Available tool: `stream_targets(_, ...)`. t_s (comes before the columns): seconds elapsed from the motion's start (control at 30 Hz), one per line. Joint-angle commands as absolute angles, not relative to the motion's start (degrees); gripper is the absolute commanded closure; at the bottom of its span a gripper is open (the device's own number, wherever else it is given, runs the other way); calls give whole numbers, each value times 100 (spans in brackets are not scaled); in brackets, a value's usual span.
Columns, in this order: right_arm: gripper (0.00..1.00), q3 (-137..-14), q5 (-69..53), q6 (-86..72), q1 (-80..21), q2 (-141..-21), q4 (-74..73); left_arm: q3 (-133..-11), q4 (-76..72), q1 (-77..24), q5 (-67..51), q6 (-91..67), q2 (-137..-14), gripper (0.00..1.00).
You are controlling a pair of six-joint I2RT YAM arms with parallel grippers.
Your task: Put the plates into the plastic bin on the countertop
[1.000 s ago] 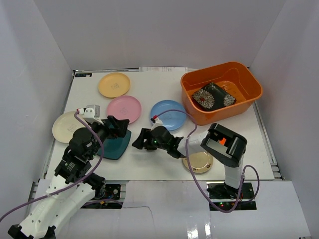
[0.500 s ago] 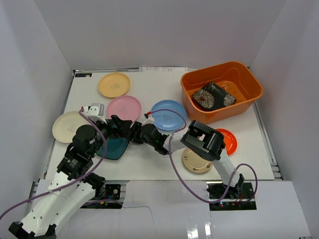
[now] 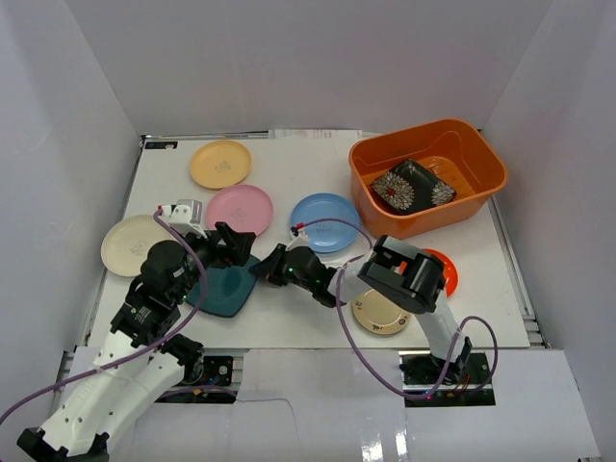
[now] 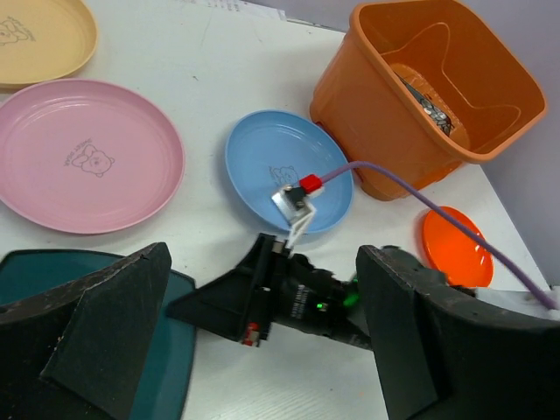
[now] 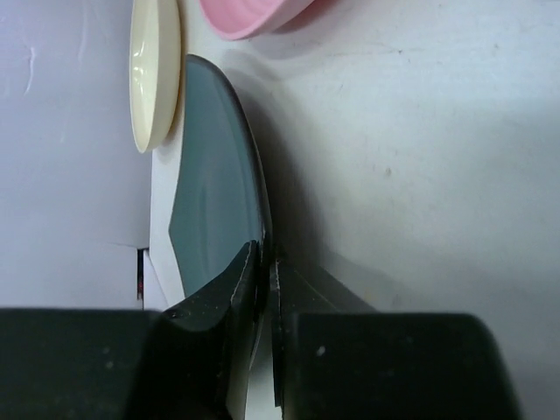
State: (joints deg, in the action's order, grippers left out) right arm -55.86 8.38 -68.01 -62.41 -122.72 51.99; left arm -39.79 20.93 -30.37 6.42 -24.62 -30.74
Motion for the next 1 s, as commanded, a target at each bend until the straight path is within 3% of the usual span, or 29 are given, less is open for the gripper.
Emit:
stream_targets(0.0,92,-5038,739,-6189,-6284,-11331,5335,-3964,2039,-2971,650,-2400,-3067,2)
stream_targets(0.27,92,-3825,643,-5335,-5828,-8478,4607,-3955,2039,-2892,791,-2417,-2883,2)
stream_targets(0.53,92,-4551,246,-4274,-3641,-6084,2176,-3938,2039,-2804,844,-2513,-2769,2)
stream_targets(0.8,92,-5747,-711,-4105,-515,-6415,1573,-3902,2065,-2795,809,-2654,-2979,2)
stream_targets(0.97,92,-5994,-1168,-4131,675,-7145,1476,-3920,2109,-2795,721,-2786,-3286,2)
